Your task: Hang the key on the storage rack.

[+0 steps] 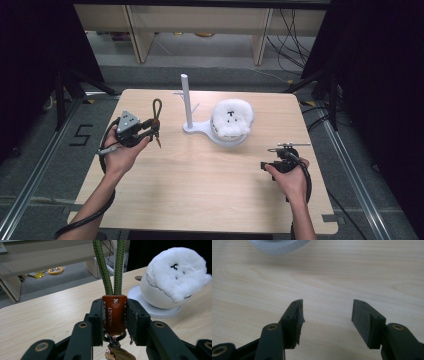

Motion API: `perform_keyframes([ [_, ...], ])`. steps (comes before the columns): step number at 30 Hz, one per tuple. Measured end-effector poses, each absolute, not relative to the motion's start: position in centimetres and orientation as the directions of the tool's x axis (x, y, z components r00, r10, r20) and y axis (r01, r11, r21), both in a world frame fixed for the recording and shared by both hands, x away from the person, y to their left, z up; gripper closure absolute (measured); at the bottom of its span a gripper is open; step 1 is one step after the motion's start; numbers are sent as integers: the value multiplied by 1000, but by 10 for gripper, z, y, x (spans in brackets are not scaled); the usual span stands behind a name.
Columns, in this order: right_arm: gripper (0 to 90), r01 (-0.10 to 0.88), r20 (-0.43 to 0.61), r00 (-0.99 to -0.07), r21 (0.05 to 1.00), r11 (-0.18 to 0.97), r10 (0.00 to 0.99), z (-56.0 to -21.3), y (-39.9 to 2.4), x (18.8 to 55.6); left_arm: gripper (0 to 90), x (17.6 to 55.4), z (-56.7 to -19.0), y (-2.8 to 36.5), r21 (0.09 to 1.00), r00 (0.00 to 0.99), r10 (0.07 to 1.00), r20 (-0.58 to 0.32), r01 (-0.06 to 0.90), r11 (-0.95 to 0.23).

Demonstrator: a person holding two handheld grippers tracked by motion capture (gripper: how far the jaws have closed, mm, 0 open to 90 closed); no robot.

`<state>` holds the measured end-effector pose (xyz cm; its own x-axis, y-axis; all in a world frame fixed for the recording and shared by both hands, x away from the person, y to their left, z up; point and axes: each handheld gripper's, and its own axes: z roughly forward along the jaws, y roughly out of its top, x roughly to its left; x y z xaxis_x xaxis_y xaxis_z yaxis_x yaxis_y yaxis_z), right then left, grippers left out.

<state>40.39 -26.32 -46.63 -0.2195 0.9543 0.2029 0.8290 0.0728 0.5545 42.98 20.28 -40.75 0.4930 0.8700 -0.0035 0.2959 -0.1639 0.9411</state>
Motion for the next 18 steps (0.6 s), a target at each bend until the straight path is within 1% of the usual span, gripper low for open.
perform_keyframes([
  [4,438,830,197,-222,553,79,955,-466,-263,404,672,432,-407,202,942,495,869,-1,293,-166],
  [5,438,826,243,-248,559,74,938,-468,-265,405,672,433,-406,202,942,495,869,1,291,-167],
  [18,438,826,236,-244,559,74,940,-468,-264,405,671,441,-400,198,943,501,865,12,281,-177],
])
